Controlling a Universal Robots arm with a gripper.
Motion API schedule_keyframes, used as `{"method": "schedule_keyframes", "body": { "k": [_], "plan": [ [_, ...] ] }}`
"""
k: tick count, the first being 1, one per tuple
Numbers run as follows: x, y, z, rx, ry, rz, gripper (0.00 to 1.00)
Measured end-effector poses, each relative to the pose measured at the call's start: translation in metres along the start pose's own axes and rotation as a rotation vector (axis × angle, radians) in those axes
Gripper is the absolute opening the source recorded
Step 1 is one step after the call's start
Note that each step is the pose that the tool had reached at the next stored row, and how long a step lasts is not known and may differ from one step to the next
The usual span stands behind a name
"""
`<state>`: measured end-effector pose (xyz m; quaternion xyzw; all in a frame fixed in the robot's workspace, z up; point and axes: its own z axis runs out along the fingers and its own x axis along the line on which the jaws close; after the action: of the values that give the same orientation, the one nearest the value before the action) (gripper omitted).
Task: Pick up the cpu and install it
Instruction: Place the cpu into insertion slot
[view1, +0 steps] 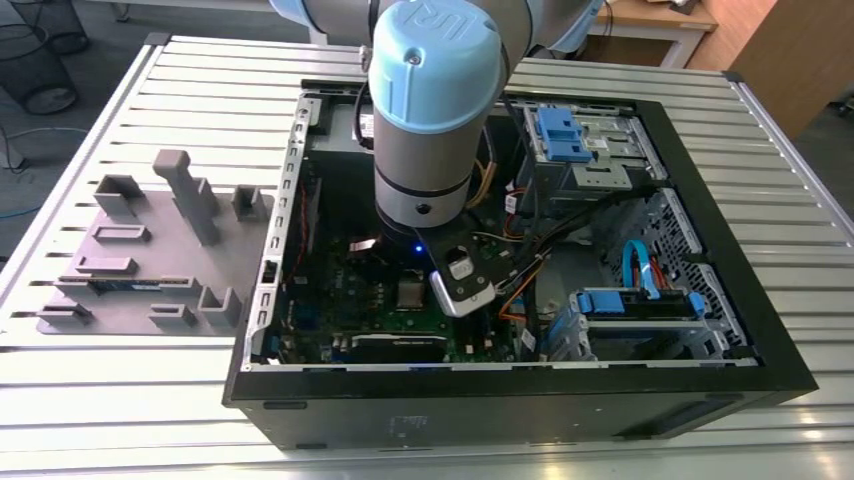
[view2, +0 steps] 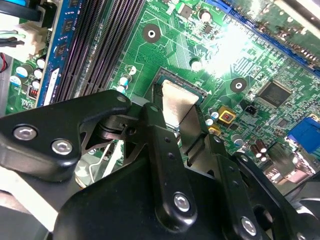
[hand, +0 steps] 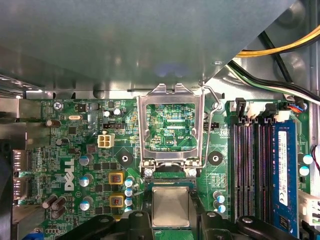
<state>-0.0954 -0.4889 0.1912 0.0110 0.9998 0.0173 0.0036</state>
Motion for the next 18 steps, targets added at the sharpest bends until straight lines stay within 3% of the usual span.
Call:
{"method": "schedule_keyframes", "body": {
  "k": [18],
  "plan": [
    [-0.0012,-0.0003,0.0004,-0.0004,-0.0001,0.000,0.38]
  ]
}}
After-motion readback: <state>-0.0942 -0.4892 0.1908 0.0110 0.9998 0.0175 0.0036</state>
